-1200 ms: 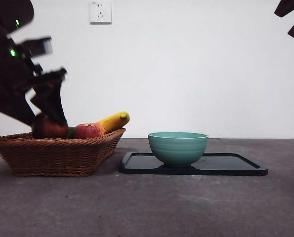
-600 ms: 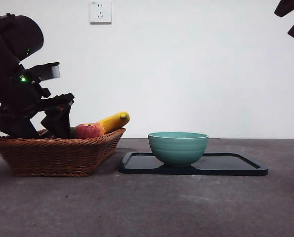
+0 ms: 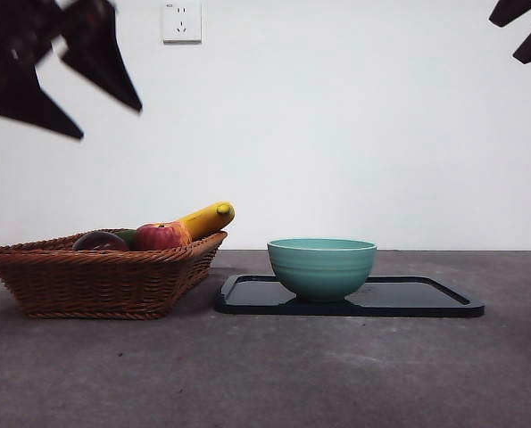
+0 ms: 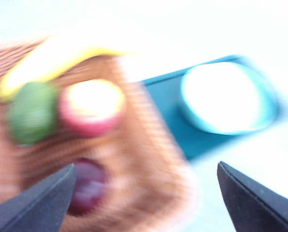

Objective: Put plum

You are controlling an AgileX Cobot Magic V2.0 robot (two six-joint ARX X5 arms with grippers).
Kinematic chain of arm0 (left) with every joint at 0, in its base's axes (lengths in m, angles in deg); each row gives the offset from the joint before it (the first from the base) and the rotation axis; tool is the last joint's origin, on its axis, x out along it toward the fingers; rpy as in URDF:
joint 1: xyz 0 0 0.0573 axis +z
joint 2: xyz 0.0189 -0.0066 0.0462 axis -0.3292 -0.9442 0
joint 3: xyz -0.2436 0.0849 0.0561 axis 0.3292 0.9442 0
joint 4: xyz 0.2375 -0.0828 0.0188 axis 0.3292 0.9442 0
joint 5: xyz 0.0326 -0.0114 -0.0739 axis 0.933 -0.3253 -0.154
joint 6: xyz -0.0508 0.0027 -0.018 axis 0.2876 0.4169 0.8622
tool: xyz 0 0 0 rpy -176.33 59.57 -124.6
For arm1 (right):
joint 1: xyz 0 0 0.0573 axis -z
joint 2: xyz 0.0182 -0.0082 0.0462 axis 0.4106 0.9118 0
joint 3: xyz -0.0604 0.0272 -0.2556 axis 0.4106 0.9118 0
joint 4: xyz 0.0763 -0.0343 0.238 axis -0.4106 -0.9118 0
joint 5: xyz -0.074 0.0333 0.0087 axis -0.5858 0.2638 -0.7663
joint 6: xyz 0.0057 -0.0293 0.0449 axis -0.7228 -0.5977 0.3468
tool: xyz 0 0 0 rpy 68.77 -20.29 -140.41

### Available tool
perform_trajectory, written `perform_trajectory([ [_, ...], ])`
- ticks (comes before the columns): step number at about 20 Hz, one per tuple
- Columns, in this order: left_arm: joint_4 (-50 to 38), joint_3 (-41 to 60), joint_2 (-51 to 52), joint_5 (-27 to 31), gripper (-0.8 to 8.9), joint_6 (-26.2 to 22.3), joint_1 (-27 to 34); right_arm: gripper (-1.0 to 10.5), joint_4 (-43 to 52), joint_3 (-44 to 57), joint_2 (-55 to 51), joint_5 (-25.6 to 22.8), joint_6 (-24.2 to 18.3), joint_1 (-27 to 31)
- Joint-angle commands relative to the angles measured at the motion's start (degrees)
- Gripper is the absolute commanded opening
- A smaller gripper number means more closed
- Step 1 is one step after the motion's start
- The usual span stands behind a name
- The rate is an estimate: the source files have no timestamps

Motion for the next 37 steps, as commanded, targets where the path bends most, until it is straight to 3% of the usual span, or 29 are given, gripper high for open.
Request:
perform_trajectory([
  [1, 4.28, -0.92, 4.48, -3.82, 4.64, 0.13, -0.59, 1.9, 0.92, -0.55, 0.33, -0.02, -0.26, -0.33],
  [8, 21.86, -0.92, 17.20, -14.32, 4.64, -0.59, -0.79, 1.9, 1.18, -0.55, 0.33, -0.02, -0.26, -0.31],
  [12, 28.35, -0.92, 19.32, -16.20, 4.63, -4.42, -0.79, 1.9, 1.18, -0.55, 0.33, -0.02, -0.26, -0.31],
  [27, 28.52, -0.92, 19.37, -16.20, 4.63, -4.61, -0.79, 1.9, 1.16, -0.55, 0.33, -0.02, -0.02, -0.31],
  [29, 28.50, -0.92, 19.37, -16.20, 4.63, -4.61, -0.79, 1.9, 1.77, -0.55, 0.35, -0.57, 2.27, -0.26],
  [33, 28.48, -0.92, 19.37, -16.22, 4.63, -4.63, -0.79, 2.4, 7.65, -1.81, 1.38, -4.70, 10.80, -0.07],
  [37, 28.46, -0.92, 19.37, -16.22, 4.63, -4.63, -0.79, 2.7, 7.98, -9.73, 9.79, -8.02, 11.19, 1.99],
])
